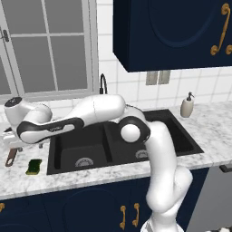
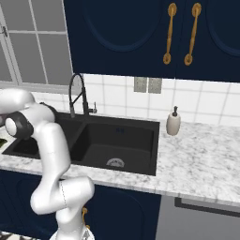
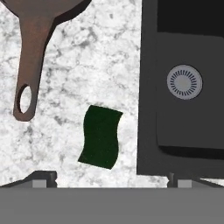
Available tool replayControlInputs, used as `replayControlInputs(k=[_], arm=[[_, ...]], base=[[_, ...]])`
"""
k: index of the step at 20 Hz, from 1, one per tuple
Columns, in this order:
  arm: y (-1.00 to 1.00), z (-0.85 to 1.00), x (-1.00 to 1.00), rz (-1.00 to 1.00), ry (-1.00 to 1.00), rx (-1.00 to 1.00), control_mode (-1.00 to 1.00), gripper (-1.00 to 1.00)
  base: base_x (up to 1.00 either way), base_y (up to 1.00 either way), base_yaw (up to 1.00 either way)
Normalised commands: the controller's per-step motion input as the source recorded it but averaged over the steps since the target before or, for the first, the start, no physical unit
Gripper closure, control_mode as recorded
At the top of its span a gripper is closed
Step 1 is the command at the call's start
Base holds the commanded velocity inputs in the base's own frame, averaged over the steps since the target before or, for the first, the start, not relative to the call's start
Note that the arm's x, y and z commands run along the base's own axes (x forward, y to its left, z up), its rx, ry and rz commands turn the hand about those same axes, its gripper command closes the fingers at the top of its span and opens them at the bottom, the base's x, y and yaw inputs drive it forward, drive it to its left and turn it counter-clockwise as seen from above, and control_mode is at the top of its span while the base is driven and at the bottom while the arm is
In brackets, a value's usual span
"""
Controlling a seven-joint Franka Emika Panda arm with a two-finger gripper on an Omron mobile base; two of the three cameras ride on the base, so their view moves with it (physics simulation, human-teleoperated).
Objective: Pick the pan and sponge and place them into the sink. Then turn on the water.
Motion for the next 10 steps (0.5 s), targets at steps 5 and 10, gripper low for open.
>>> replayControlInputs(k=[5, 10], arm=[[0.28, -0.31, 0.07, 0.00, 0.00, 0.00, -1.00, -1.00], [0.31, -0.29, 0.06, 0.00, 0.01, -0.01, -1.00, -1.00]], base=[[0.00, 0.00, 0.00], [0.00, 0.00, 0.00]])
